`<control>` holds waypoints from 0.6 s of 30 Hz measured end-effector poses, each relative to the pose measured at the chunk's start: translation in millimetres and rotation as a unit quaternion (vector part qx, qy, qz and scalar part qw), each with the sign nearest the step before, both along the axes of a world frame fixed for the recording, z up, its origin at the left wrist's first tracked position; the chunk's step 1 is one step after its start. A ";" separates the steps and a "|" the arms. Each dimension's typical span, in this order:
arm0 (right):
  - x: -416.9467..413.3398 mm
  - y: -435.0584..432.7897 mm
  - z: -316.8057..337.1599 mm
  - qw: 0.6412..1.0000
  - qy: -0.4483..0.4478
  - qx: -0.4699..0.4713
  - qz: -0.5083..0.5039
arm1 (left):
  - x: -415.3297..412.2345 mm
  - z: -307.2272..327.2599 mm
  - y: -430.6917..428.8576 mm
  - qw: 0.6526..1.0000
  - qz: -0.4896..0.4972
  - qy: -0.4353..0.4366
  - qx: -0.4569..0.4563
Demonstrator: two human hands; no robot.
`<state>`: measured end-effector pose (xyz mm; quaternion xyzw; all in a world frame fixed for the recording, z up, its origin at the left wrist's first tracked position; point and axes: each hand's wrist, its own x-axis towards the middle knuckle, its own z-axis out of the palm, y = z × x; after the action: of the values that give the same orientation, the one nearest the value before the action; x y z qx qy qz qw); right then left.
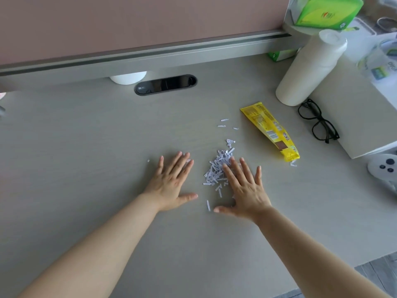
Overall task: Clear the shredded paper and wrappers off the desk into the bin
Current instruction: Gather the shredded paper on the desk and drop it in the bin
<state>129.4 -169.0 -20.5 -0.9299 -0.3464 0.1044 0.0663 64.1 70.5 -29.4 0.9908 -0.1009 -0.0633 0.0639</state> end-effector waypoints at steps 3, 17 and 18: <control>28.1 25.7 -2.6 1.000 -0.019 -0.002 -0.003 | 21.0 -4.1 4.8 1.000 0.011 -0.011 -0.020; 3.5 1.0 7.6 0.996 0.015 0.075 0.043 | -33.1 -2.0 4.1 0.991 0.135 0.023 -0.002; -3.3 3.2 5.7 0.997 0.018 0.051 0.054 | -30.0 -1.3 2.2 0.988 0.151 0.029 0.001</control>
<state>126.1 -165.8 -14.9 -0.9033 -0.3996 0.1064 0.1144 34.1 72.6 -30.7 0.9925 0.0519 -0.0817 0.0742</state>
